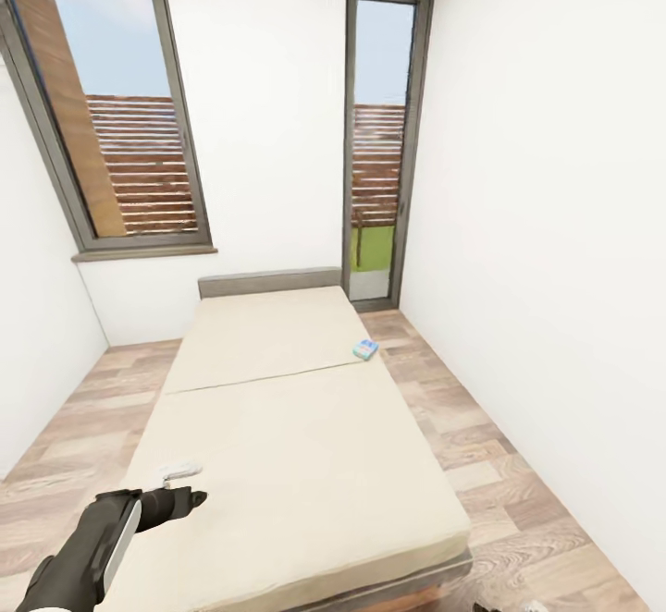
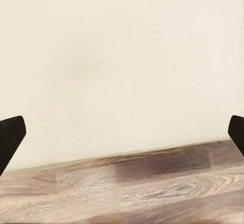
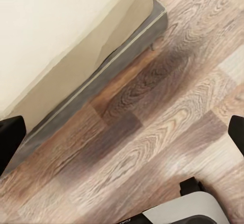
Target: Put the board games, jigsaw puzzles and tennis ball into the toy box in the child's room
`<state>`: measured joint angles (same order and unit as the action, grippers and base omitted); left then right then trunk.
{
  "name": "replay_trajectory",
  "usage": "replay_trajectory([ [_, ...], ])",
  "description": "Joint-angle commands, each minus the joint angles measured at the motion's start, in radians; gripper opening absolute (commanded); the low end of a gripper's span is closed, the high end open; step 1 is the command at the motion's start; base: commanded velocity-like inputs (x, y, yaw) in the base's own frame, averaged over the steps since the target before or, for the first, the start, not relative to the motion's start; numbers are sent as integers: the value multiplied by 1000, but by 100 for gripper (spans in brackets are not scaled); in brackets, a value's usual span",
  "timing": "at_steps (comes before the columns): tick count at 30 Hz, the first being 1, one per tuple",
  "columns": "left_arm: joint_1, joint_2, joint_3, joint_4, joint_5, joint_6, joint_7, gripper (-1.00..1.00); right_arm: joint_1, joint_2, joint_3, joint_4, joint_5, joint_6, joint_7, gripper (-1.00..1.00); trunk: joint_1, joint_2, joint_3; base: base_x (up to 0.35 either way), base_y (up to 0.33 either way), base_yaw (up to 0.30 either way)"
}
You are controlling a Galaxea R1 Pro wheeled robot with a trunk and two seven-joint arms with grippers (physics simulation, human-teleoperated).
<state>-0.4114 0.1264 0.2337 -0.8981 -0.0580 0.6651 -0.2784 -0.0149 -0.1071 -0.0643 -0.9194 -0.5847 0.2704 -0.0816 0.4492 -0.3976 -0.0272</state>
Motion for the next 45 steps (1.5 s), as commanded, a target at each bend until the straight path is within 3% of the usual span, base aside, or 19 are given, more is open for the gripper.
replay_trajectory([
  [1, -1, -1, 3, -1, -6, 4, -8, 100, 0, 0, 1, -5, -11, 5, -7, 100, 1, -2, -2, 27, -27, 265],
  [9, -1, -2, 1, -2, -6, 6, -6, 100, 0, 0, 5, -14, -10, 3, -8, 100, 1, -2, -7, 9, -68, 214],
  [22, -1, -12, 1, -2, -6, 8, -5, 100, 0, 0, 9, -18, -9, -3, -52, 100, 1, -2, -17, 1, -280, 19],
  [27, -1, -14, 1, -5, -6, 11, -12, 100, 4, -1, 14, -108, -11, 14, -53, 100, 1, -2, -18, 0, -300, 1],
  [29, -1, -14, 2, -9, -3, 14, -14, 100, 6, -1, 21, -200, -17, 51, -53, 100, 1, -2, -18, 0, -301, 0],
  [31, -1, -12, 2, -15, 1, 26, -30, 100, 5, 0, 27, -329, -23, 178, -55, 100, 1, -2, -18, 0, -301, 0],
  [33, -1, -11, 3, -17, 2, 37, -54, 100, 3, 0, 28, -387, -23, 257, -56, 100, 1, -2, -18, 0, -301, 0],
  [36, -1, -7, 6, -19, 3, 76, -212, 100, -34, 1, 26, -550, -25, 448, -60, 100, 1, -2, -18, 0, -301, 0],
  [38, 0, -2, 8, -19, 3, 87, -291, 100, -46, 1, 26, -580, -25, 487, -62, 100, 1, -2, -18, 0, -301, 0],
  [39, 0, 5, 9, -20, 2, 99, -378, 100, -56, 1, 26, -598, -26, 515, -62, 100, 1, -2, -18, 0, -295, 0],
  [42, -1, 24, 12, -20, 1, 111, -510, 100, -66, 0, 25, -615, -29, 544, -61, 100, 1, -2, -18, 6, -274, 0],
  [45, -2, 62, 15, -23, 2, 124, -675, 100, -74, -1, 24, -625, -41, 571, -57, 100, 1, -2, -18, 32, -212, 0],
])
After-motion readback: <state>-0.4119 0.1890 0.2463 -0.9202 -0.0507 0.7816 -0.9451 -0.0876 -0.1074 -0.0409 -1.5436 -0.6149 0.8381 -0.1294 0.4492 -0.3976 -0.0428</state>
